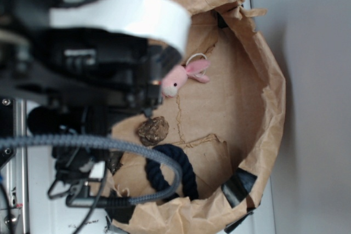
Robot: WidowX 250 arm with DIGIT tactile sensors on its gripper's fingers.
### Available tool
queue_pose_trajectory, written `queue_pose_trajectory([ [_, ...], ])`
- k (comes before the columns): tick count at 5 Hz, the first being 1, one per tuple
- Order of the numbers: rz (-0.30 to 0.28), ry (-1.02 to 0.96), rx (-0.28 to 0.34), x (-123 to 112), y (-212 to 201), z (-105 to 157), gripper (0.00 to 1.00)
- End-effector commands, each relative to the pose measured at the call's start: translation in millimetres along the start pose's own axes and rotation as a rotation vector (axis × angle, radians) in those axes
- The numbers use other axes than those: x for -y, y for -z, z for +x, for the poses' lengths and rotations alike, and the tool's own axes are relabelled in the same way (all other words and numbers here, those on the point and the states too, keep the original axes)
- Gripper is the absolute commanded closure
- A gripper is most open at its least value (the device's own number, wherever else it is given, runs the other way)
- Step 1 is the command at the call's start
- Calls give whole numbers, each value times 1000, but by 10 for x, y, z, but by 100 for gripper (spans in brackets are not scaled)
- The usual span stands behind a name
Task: Grab the pink bunny.
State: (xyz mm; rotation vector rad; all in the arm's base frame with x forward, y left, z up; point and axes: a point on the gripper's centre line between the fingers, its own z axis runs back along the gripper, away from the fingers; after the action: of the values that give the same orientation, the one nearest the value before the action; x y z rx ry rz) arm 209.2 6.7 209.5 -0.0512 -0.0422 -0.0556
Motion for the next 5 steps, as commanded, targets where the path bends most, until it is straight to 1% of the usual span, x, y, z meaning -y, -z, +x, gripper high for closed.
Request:
queue_pose_trajectory([
  [1, 6, -15, 48, -31, -112, 36, 0],
  [3, 6, -15, 48, -31, -112, 36, 0],
  [4, 59, -24, 56, -144, 126, 246, 0],
  [5, 98, -9, 125, -270, 294, 373, 0],
])
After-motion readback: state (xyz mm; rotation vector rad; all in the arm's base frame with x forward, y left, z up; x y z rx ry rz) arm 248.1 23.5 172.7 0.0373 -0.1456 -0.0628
